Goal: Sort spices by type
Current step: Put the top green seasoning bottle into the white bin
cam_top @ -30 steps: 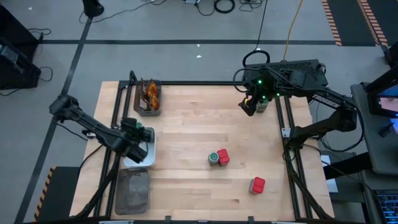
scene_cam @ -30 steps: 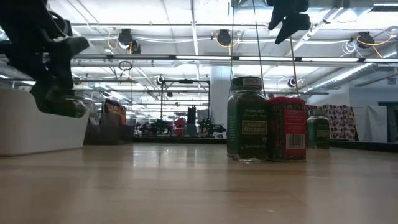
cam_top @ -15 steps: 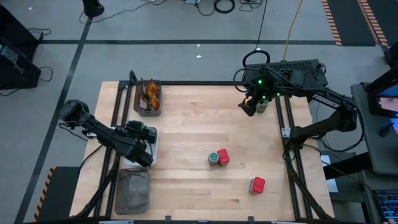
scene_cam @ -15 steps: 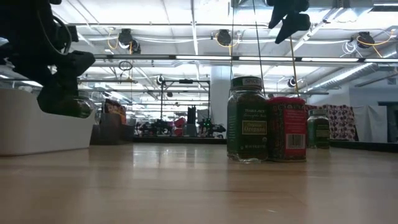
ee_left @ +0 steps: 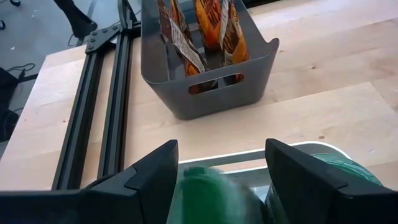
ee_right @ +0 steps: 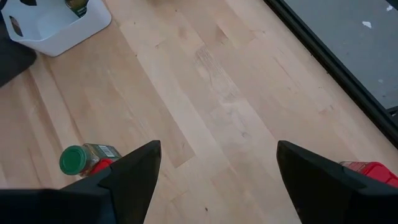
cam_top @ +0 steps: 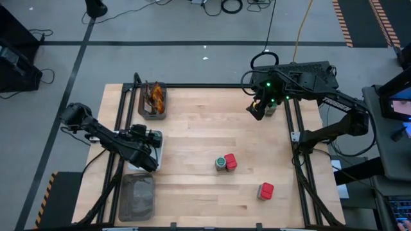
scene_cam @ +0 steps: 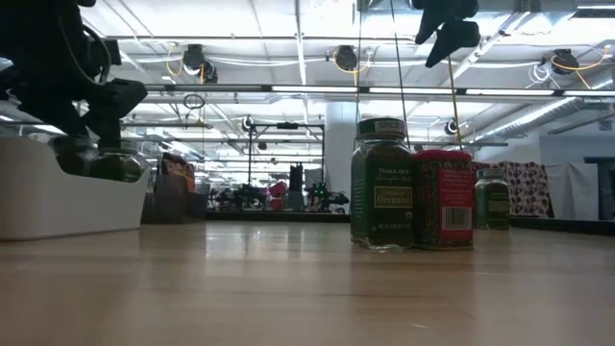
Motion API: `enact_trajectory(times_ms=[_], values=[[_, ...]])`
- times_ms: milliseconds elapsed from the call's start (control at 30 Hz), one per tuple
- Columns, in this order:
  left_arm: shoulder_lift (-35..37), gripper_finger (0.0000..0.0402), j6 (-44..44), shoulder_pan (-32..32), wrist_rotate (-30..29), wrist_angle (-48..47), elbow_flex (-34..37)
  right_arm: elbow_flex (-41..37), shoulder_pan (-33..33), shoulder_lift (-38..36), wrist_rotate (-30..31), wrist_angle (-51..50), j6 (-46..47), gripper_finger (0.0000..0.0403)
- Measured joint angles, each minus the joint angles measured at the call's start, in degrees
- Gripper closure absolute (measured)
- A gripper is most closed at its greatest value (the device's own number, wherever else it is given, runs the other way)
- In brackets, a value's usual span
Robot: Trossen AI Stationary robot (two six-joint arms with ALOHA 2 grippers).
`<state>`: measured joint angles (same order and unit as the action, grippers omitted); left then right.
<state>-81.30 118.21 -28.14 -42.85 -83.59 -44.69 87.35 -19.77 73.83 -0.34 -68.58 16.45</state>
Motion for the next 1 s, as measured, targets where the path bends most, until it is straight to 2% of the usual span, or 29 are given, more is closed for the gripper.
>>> enact_trajectory(times_ms=[200, 400, 633, 733, 800, 867, 933, 1000], values=[[-0.09, 0.0155, -0.19, 0.00, 0.19, -1.92, -1.82, 0.00, 0.00, -0.01, 0.00, 0.02, 0.00, 0.0099], [0.33, 0.0155, -0.83, -0.03, -2.87, -5.75, -5.99, 0.00, 0.00, -0.01, 0.00, 0.26, -0.09, 0.0099], [6.26, 0.0155, -7.28, 0.00, -8.99, -6.16, -11.13, 0.00, -0.13, 0.01, 0.81, -0.76, 0.82, 0.0099], [10.32, 0.0155, -10.47, 0.18, -12.59, -5.50, -12.88, 0.01, -0.91, 0.47, 4.13, -4.22, 1.43, 0.0099], [13.67, 0.0155, -14.70, 1.02, -14.28, -2.24, -13.80, 0.00, -2.22, 1.27, 5.39, -7.74, 2.16, 0.0099], [17.14, 0.0155, -22.46, 2.27, -14.69, 4.48, -14.10, 0.00, -3.78, 2.12, 6.43, -10.68, 2.39, 0.0099], [19.95, 0.0155, -34.34, 4.09, -13.84, 14.75, -14.06, 0.00, -5.34, 3.35, 7.03, -13.36, 2.86, 0.0099], [21.86, 0.0155, -47.73, 6.69, -9.98, 25.36, -14.05, 0.00, -7.22, 4.85, 8.49, -15.42, 2.88, 0.0099]])
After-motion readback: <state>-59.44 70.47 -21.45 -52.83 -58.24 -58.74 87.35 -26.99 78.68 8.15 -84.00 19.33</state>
